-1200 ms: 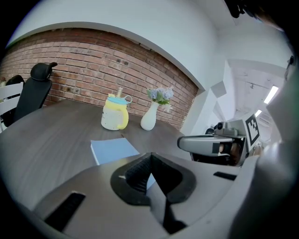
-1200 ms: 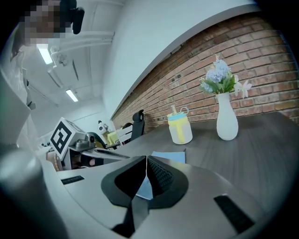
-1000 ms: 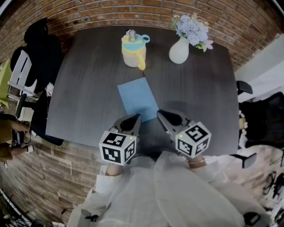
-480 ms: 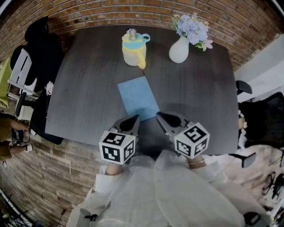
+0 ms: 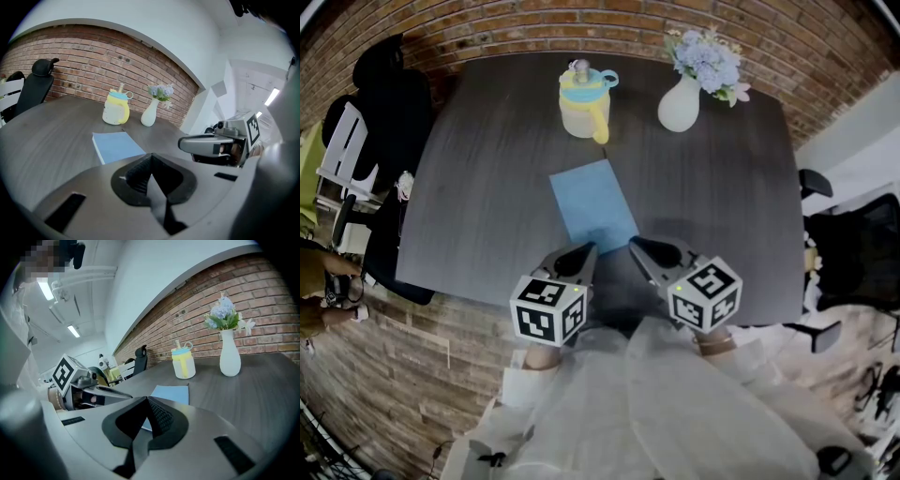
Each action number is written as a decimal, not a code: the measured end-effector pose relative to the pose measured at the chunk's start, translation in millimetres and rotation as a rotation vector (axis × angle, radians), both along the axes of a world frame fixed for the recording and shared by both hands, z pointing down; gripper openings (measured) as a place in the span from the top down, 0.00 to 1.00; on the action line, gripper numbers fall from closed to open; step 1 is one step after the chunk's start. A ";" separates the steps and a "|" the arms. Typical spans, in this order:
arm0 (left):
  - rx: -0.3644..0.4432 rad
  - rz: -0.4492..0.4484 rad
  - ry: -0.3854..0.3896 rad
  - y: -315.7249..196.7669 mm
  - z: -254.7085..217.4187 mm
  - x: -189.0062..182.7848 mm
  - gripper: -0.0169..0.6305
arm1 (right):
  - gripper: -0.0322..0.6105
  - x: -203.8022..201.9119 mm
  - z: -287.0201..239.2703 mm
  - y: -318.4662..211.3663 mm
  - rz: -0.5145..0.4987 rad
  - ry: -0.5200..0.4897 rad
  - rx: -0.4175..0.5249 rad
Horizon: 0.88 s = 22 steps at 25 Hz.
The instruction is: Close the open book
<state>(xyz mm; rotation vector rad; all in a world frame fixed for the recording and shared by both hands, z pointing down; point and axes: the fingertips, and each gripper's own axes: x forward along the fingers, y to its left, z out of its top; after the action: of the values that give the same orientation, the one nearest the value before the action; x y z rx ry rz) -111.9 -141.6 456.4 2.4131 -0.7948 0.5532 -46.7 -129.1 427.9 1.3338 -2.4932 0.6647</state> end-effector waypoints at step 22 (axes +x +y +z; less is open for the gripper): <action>-0.012 -0.055 0.026 7.7 -2.4 -22.3 0.96 | 0.94 -19.4 1.4 5.6 -0.066 -0.014 -0.025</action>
<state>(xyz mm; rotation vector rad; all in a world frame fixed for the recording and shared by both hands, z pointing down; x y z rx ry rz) -134.1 -133.9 454.0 2.3746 -0.8419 0.5031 -66.1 -123.5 429.3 1.2367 -2.5196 0.6911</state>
